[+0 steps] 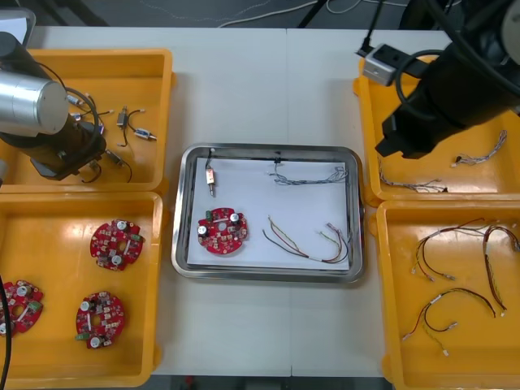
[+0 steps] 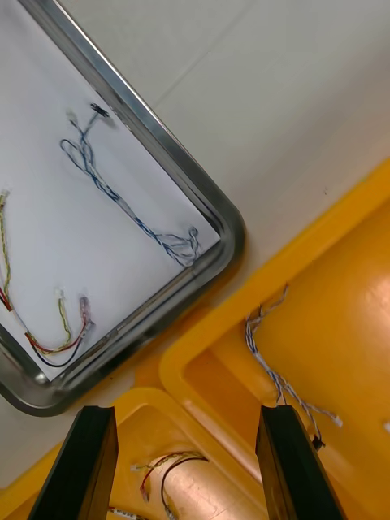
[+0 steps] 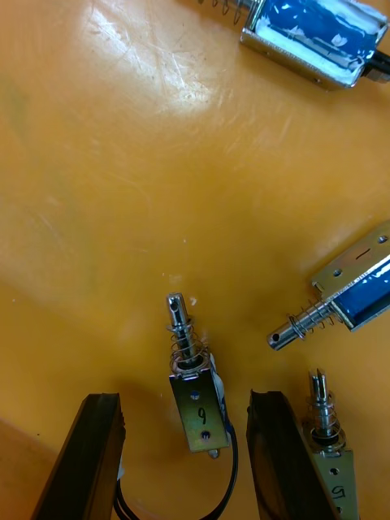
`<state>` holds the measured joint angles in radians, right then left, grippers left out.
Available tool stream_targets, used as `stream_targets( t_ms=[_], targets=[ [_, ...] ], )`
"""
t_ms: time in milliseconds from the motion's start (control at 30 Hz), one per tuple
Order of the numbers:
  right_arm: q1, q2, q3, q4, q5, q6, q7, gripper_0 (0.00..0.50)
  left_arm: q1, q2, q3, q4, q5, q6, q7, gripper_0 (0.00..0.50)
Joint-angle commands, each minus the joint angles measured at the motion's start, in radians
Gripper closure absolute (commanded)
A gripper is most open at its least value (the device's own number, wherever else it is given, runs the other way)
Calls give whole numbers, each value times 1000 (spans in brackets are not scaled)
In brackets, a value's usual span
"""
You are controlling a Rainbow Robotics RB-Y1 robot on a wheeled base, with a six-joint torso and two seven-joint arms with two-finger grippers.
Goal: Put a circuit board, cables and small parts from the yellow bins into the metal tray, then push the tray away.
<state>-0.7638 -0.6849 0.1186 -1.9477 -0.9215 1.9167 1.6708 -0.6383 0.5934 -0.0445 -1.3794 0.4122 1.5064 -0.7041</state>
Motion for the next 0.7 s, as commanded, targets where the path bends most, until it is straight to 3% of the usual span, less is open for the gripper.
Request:
stream_targets(
  t_ms=[33,133,467,600,667,700],
  targets=[
    [162,-82,-137,-123,-13,3,-117,0,16,-12,26,-4,-10,-11,-12,83],
    [236,-94,-204,-161,-13,3,-169,0,16,-12,25,-4,-10,-11,-12,155],
    [414,-130,-367,-221,-30,3,-338,0,35,-12,23,-6,-10,-43,-20,173],
    [459,-147,-401,-223,-33,3,-345,0,35,-12,23,-6,-12,-43,-23,358],
    [480,-159,-422,-224,-31,3,-347,0,35,-12,23,-6,-12,-43,-23,495],
    [488,-160,-428,-223,-30,3,-349,0,35,-12,23,-4,-12,-43,-21,500]
  ],
)
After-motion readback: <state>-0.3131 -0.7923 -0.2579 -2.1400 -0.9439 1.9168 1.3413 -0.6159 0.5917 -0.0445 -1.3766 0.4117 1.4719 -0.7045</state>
